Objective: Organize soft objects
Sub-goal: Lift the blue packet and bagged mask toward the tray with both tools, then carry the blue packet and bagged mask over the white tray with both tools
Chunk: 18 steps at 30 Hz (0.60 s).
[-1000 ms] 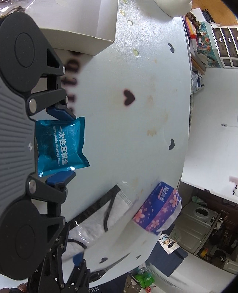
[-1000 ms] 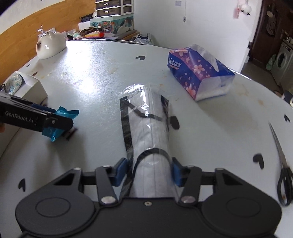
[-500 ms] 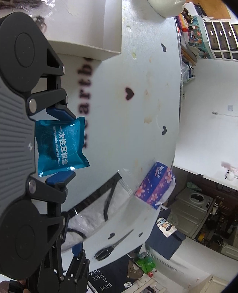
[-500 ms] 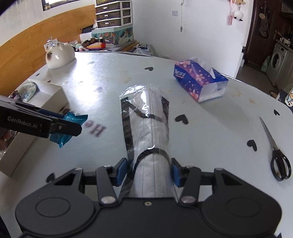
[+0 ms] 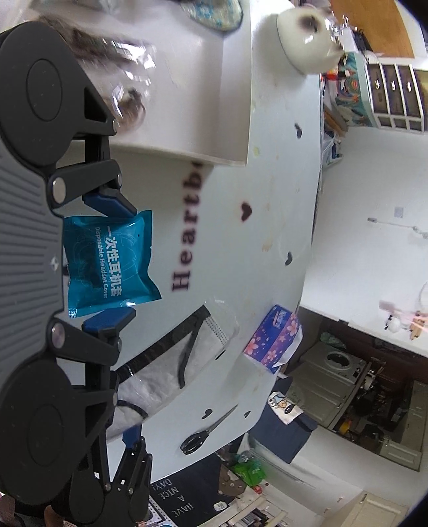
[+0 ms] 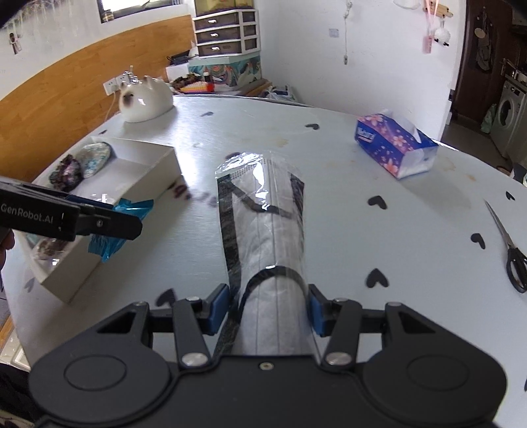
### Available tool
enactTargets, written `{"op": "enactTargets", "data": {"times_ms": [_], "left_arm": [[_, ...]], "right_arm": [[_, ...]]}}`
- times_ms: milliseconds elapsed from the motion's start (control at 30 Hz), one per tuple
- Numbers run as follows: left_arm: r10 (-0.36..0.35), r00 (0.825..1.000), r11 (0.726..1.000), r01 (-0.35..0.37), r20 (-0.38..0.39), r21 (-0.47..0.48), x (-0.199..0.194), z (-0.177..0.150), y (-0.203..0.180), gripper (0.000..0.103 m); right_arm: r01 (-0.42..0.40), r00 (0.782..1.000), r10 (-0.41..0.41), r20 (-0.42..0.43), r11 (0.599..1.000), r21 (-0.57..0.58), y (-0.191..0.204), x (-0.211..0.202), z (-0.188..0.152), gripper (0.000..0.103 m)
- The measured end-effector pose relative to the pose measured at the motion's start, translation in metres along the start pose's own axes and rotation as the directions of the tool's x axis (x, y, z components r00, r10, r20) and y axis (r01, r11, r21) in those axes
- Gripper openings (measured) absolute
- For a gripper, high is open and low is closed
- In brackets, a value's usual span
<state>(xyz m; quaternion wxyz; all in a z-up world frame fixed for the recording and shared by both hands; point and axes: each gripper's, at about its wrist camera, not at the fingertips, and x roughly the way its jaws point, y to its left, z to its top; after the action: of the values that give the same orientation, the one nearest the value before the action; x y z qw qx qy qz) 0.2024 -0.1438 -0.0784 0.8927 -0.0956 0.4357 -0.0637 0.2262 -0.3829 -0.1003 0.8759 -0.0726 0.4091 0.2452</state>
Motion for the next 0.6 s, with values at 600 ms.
{"op": "enactTargets", "data": {"times_ms": [600], "left_arm": [[-0.004,0.999,1.000,0.004,0.051,-0.013,-0.046,0.012,0.137,0.059]], "right_arm": [[0.018,0.998,-0.012,0.057,0.994,-0.108,0.113,0.017,0.054,0.051]]}}
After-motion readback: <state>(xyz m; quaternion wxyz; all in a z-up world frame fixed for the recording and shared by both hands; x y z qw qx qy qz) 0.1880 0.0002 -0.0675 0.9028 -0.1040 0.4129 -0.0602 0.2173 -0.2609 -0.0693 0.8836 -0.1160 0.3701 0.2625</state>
